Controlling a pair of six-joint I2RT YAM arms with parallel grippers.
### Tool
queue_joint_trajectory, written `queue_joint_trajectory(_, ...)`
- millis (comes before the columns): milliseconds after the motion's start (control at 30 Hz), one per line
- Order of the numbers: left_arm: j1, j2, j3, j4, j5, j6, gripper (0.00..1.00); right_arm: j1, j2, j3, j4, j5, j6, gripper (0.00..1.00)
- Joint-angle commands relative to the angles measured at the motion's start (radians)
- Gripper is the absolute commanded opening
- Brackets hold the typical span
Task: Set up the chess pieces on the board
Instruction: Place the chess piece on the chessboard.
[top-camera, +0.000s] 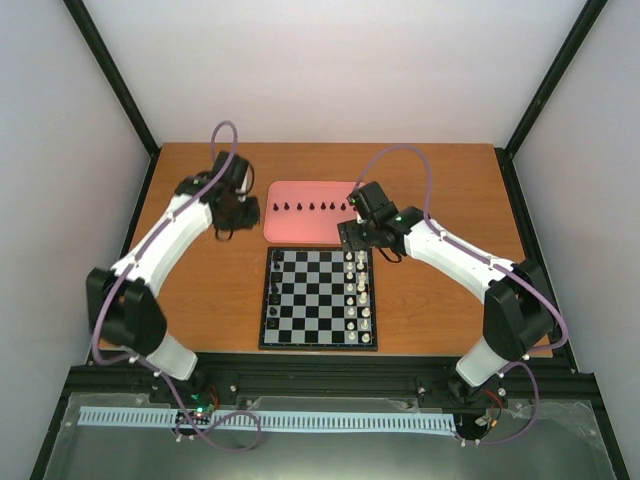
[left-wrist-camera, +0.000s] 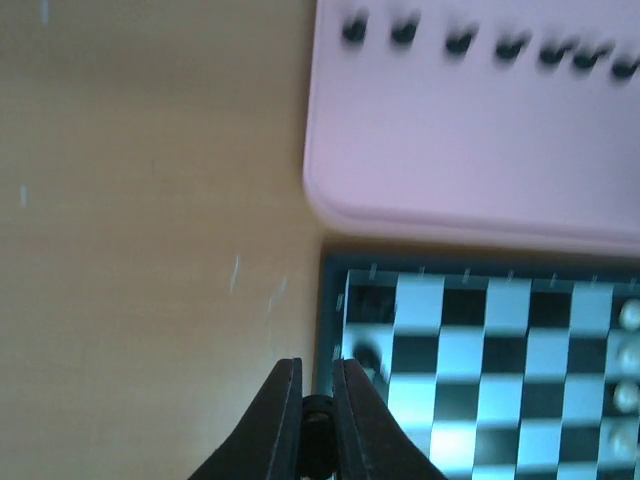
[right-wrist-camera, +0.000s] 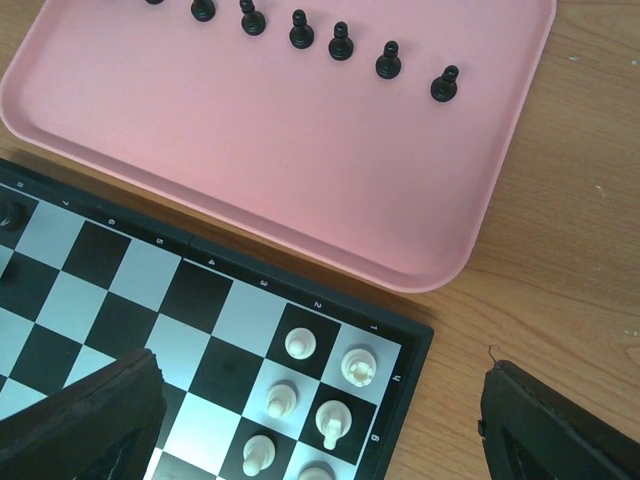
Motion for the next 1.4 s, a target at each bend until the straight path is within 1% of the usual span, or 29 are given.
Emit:
queue_joint_trajectory(0,-0.054,-0.254,-0.248,0.027,0.030,-0.132,0.01,-0.011,0.015,0.009,-0.002,0.012,-0.017,0.99)
queue_joint_trajectory(67,-0.099,-0.365,-0.338,0.020,0.030,-0.189,0.01,-0.012,0.015,-0.004,0.004,0.007,-0.016,0.99)
queue_joint_trajectory(233,-0.199,-0.548,-0.499,-0.014,0.013,-0.318,0.01,-0.011,0.018,-0.014,0.008,0.000,-0.011,0.99)
queue_joint_trajectory(367,-0.295,-0.635,-0.604,-0.004,0.010,-0.408,0.01,-0.011,0.024,-0.011,0.014,0.005,-0.018,0.99)
queue_joint_trajectory(500,-0.430,-0.620,-0.672,0.027,-0.030,-0.463,0.01,-0.011,0.044,-0.001,0.020,0.007,-0.020,0.99)
queue_joint_trajectory(733,-0.528,-0.565,-0.707,0.060,-0.044,-0.528,0.01,-0.011,0.052,0.011,0.025,-0.002,-0.018,0.99)
queue_joint_trajectory(900,-0.628,-0.538,-0.749,0.090,-0.025,-0.593,0.01,-0.012,0.048,0.000,0.025,0.004,-0.031,0.99)
queue_joint_trajectory(1033,-0.704,-0.551,-0.767,0.078,-0.041,-0.669,0.01,-0.011,0.040,-0.020,0.039,0.004,-0.027,0.99)
queue_joint_trajectory(1167,-0.724,-0.584,-0.797,0.072,-0.047,-0.703,0.01,-0.011,0.039,-0.041,0.050,-0.014,-0.021,0.99)
queue_joint_trajectory(1367,-0.726,-0.572,-0.842,0.108,-0.045,-0.720,0.01,-0.011,0.032,-0.047,0.048,-0.014,-0.034,0.99)
